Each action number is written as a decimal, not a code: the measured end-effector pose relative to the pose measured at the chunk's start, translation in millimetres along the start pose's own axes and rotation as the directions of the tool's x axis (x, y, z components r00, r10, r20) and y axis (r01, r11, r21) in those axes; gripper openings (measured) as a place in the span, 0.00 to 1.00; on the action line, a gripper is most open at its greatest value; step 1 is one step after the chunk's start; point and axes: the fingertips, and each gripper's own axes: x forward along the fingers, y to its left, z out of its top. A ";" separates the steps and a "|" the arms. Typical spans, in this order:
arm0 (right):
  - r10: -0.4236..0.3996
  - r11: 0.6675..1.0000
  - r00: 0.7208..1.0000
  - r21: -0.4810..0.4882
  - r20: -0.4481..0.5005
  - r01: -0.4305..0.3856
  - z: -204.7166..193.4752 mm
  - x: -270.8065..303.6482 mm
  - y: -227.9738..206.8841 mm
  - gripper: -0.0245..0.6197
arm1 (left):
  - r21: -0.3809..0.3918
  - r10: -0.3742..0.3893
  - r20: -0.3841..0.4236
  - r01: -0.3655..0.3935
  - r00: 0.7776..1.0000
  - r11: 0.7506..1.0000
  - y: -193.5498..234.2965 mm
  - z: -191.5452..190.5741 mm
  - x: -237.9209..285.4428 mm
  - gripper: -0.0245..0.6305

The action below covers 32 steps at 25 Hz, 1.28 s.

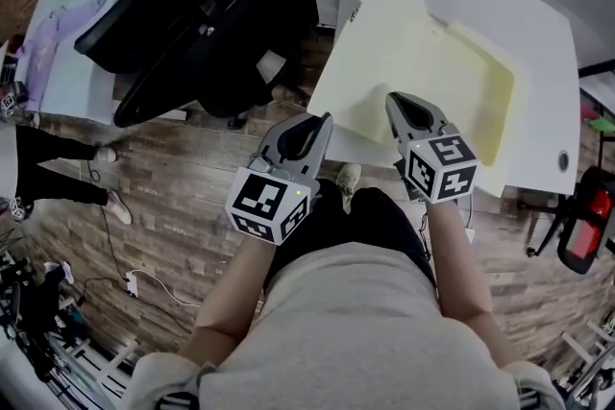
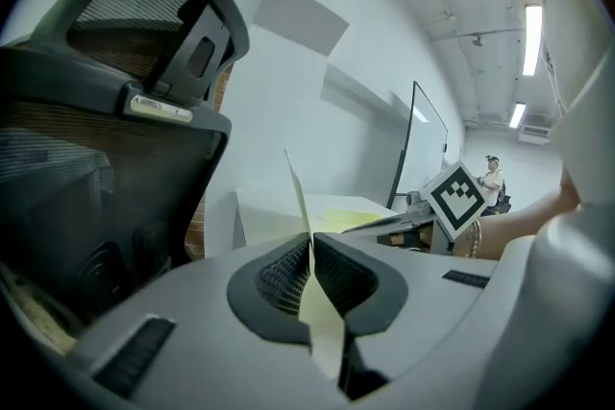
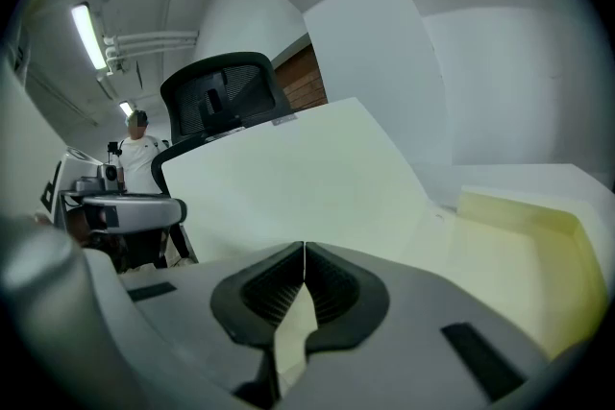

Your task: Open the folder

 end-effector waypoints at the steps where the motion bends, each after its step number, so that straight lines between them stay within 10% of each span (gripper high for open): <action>1: 0.004 1.000 1.000 -0.004 -0.003 -0.004 0.7 2.3 1.5 0.07 | -0.013 0.006 -0.003 -0.006 1.000 1.000 3.8 -1.9 0.0 0.08; 32: 0.052 0.995 0.991 -0.080 -0.123 -0.062 -9.0 47.6 23.9 0.07 | -0.158 0.169 -0.139 -0.190 0.976 0.969 78.6 -72.7 15.1 0.11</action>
